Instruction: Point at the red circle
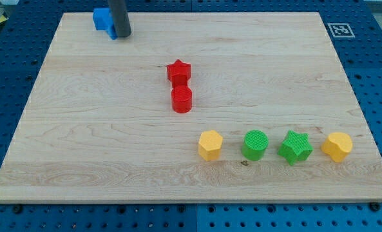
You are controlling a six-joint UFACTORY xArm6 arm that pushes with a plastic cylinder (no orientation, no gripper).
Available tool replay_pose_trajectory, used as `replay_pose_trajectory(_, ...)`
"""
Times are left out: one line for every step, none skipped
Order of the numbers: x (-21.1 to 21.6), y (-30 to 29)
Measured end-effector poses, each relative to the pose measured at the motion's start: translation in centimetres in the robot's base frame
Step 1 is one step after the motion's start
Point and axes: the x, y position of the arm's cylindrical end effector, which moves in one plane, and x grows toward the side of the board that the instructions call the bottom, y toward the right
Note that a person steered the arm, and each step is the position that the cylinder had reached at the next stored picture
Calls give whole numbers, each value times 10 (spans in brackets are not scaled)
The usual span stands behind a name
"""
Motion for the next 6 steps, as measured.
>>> replay_pose_trajectory(1,45)
replay_pose_trajectory(17,133)
replay_pose_trajectory(83,211)
replay_pose_trajectory(160,217)
replay_pose_trajectory(171,174)
replay_pose_trajectory(171,168)
